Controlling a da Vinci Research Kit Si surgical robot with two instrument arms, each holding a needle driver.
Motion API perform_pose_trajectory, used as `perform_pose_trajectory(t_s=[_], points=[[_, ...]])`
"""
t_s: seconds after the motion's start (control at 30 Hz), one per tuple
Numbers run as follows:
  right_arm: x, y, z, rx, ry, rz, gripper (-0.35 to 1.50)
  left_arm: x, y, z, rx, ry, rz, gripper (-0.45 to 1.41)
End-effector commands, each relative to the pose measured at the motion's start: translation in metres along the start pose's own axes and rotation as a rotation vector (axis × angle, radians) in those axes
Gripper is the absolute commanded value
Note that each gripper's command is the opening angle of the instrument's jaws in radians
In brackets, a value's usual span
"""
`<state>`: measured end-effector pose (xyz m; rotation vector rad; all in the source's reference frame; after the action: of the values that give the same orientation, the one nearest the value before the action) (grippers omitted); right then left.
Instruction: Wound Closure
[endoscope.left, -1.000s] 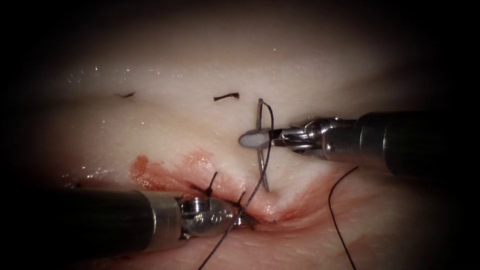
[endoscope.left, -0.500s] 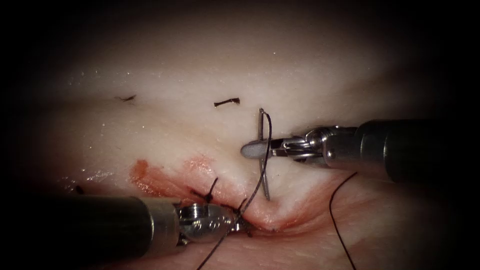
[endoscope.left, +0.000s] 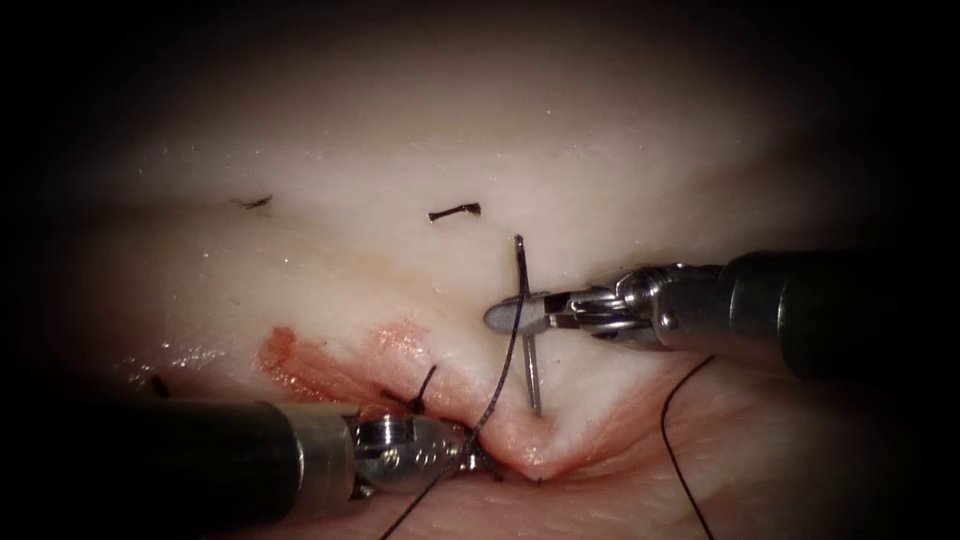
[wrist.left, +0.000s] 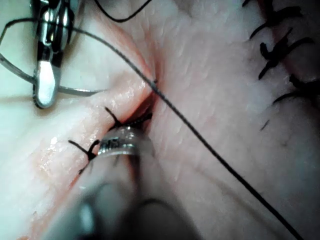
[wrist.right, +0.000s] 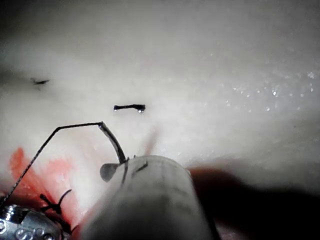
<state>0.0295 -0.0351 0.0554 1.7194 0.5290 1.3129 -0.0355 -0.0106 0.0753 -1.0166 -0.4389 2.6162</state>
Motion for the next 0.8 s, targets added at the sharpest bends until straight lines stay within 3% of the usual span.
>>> perform_pose_trajectory(t_s=[0.03,0.4,0.57,0.63,0.73,0.77,0.8], points=[[-0.0002,0.0005,0.0011,0.008,-0.012,0.006,-0.35,0.0,0.0,0.0008,0.0,0.001,0.0,-0.21],[-0.0046,0.001,0.003,0.05,-0.062,0.038,-0.35,0.0001,0.0001,0.0009,0.001,0.001,-0.001,-0.21],[-0.0051,0.0014,0.0032,0.07,-0.064,0.054,-0.35,0.0001,0.0001,0.0009,0.002,0.001,0.005,-0.21],[-0.004,0.0012,0.0029,0.091,-0.017,0.031,-0.35,0.0001,0.0001,0.0009,0.002,0.0,0.005,-0.21],[-0.0005,0.0006,0.0015,0.146,0.174,-0.154,-0.3,0.0001,0.0001,0.0009,0.003,0.0,0.005,-0.21],[0.0016,0.0002,0.0005,0.172,0.288,-0.245,0.68,0.0001,0.0002,0.0009,0.003,0.0,0.004,-0.21],[0.0026,0.0001,0.0001,0.172,0.33,-0.271,0.86,0.0001,0.0002,0.0009,0.003,0.0,0.004,-0.21]])
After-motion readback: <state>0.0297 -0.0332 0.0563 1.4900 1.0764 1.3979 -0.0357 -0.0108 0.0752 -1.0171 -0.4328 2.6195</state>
